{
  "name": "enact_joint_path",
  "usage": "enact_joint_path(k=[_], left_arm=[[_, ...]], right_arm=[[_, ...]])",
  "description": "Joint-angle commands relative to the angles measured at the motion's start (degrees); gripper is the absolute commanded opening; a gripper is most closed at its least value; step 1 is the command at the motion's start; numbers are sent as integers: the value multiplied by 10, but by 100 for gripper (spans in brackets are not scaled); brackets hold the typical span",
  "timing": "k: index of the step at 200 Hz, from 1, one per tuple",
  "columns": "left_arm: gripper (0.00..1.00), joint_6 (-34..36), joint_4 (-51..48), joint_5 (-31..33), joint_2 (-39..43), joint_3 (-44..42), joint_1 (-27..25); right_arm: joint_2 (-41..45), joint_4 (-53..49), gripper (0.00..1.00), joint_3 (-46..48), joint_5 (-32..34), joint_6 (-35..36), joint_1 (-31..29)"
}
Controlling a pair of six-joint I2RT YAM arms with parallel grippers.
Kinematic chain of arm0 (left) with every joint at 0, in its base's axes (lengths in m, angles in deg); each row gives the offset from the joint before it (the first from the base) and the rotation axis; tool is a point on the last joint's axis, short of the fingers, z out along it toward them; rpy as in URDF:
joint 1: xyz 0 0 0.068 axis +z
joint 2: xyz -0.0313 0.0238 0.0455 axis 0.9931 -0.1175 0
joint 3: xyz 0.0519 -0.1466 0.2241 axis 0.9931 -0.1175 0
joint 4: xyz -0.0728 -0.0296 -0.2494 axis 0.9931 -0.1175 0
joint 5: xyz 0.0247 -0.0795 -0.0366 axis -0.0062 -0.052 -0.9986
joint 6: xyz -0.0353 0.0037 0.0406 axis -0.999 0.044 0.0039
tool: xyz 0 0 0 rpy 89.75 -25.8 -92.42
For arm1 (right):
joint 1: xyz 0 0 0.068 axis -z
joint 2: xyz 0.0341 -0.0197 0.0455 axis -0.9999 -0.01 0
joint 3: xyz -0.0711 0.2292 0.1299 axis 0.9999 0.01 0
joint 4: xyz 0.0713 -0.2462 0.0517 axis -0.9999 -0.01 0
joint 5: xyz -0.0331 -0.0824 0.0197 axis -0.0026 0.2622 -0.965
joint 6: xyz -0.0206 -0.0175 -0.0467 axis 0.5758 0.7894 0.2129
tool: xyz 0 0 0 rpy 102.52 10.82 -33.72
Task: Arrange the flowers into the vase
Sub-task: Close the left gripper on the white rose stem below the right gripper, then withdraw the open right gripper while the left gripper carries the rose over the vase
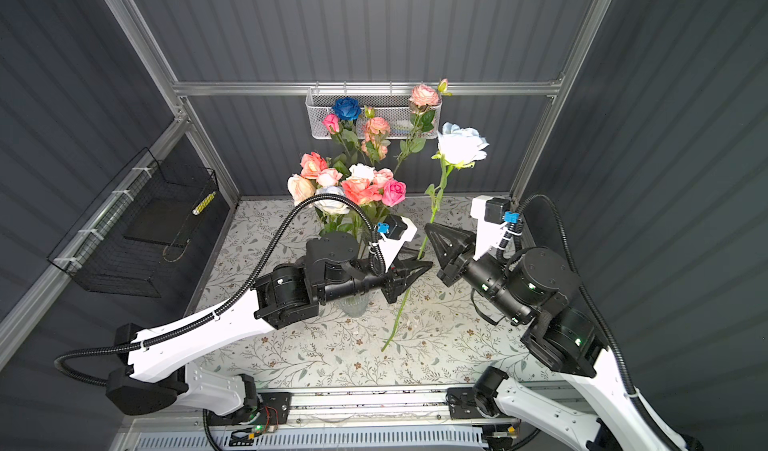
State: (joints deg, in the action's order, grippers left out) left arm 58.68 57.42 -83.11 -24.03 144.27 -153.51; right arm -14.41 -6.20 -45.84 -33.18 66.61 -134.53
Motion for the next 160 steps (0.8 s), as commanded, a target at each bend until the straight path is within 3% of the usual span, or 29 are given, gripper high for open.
enact_joint_path(k=[1,16,32,43,56,75,117,160], left_arm=[[9,-6,24,2,4,18,-3],[0,-8,39,1,10,10,-3],[0,-11,44,4,13,7,-3],[0,-12,45,3,12,6,-3],[0,-14,49,5,13,7,-3],[0,-10,51,36,19,8,-3],[0,57,66,115,74,-2,-3],[0,191,133,121,155,-70,-3]], right_arm=[[8,0,2,4,-16,-7,-3],[10,-6,2,2,-21,-7,-3],[16,-7,5,7,-22,-10,-3],[19,-6,18,9,-21,-12,-3],[23,-6,44,9,-27,-9,-3],[34,0,56,14,-32,-9,-3],[66,-11,63,36,19,4,-3],[92,-25,67,66,72,18,-3]])
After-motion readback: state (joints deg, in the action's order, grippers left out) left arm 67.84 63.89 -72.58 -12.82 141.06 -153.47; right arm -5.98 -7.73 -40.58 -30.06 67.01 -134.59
